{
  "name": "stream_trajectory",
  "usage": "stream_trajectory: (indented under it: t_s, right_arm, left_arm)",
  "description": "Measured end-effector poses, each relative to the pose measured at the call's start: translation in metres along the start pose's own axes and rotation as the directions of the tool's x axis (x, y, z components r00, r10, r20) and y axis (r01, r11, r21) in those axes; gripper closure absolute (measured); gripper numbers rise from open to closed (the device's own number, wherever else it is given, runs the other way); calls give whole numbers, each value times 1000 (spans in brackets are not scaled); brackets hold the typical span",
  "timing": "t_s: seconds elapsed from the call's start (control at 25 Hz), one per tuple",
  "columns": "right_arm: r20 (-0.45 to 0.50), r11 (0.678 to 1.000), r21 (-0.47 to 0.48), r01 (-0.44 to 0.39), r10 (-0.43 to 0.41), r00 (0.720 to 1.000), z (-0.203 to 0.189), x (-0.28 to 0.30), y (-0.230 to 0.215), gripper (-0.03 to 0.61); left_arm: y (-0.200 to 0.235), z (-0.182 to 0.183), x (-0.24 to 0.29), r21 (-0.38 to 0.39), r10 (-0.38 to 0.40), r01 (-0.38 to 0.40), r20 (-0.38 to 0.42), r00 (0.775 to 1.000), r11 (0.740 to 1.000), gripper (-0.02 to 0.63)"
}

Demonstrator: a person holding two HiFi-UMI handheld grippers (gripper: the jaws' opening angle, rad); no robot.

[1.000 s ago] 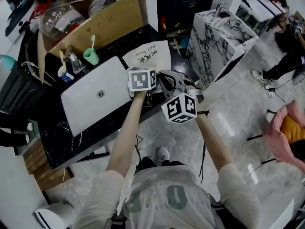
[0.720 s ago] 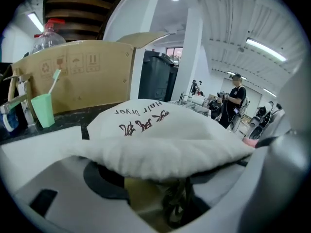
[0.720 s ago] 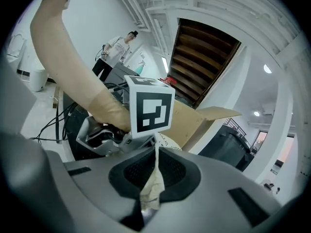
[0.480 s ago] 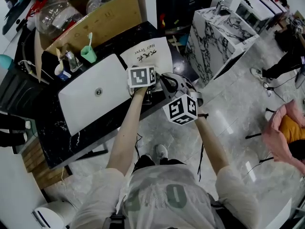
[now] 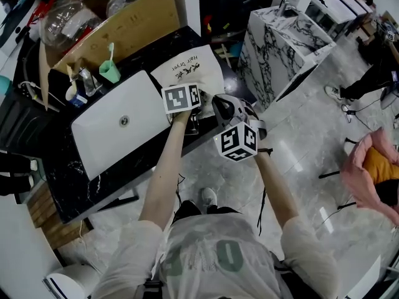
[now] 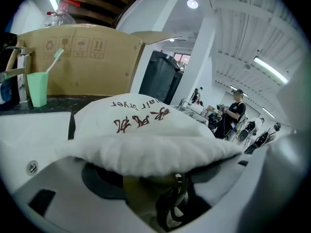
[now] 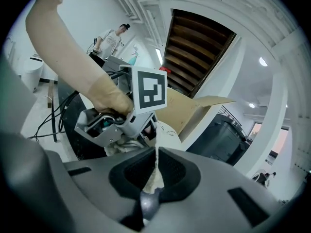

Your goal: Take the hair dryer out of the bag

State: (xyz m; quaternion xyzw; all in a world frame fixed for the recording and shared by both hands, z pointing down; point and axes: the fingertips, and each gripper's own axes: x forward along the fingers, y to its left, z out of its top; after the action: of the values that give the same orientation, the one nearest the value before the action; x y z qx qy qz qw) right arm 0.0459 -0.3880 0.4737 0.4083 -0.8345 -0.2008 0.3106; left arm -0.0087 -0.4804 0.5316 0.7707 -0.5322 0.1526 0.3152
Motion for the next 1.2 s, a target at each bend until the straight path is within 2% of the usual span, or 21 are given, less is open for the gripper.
stream_trajectory:
  t_s: [0.2, 0.24, 0.32, 0.36, 0.4, 0.44, 0.48, 0.6, 0.76, 0.92, 1.2]
  right_arm:
    - [-69, 995, -98, 26, -33, 997, -3, 18, 3, 525]
    - [-85, 994, -107, 25, -34, 996, -4, 22, 4, 498]
    - [-118, 993, -120, 17, -31, 993, -5, 31, 5, 376]
    - [-128, 992, -127, 24, -40, 991, -4, 34, 3, 373]
    - [-129, 990, -133, 45, -62, 990, -3, 36, -1, 407]
    - [-122, 989, -132, 73, -89, 989, -1, 35, -6, 508]
    - [-110, 988, -121, 98, -112, 988, 2, 32, -12, 526]
    - [-64, 990, -55, 132, -135, 989, 14, 26, -28, 534]
    - [-2, 994, 22, 106, -106, 994, 38, 19, -34, 535]
    - [-25, 994, 21, 106, -105, 994, 32, 18, -31, 535]
    - [-46, 994, 63, 88, -85, 995, 24, 18, -27, 534]
  left_arm:
    - [-3, 2, 2, -5, 3, -3, 7, 1000, 1000, 302]
    - [-3, 2, 0, -3, 1, -1, 8, 1000, 1000, 302]
    - [-5, 5, -3, -1, -3, 3, 18, 1000, 1000, 302]
    - [-5, 8, -4, -2, -2, 2, 24, 1000, 1000, 302]
    - [-5, 9, -4, -3, 2, -2, 26, 1000, 1000, 302]
    - [-4, 9, -3, -1, 9, -9, 22, 1000, 1000, 302]
    - [-3, 8, -1, 4, 17, -17, 15, 1000, 1000, 302]
    - [-2, 8, 2, 19, 41, -42, 16, 999, 999, 302]
    - [-1, 9, 5, 36, 64, -64, 8, 998, 997, 299]
    - [1, 5, 14, 47, 92, -92, -7, 996, 995, 295]
    - [5, 2, 13, -11, 51, -51, -34, 998, 999, 293]
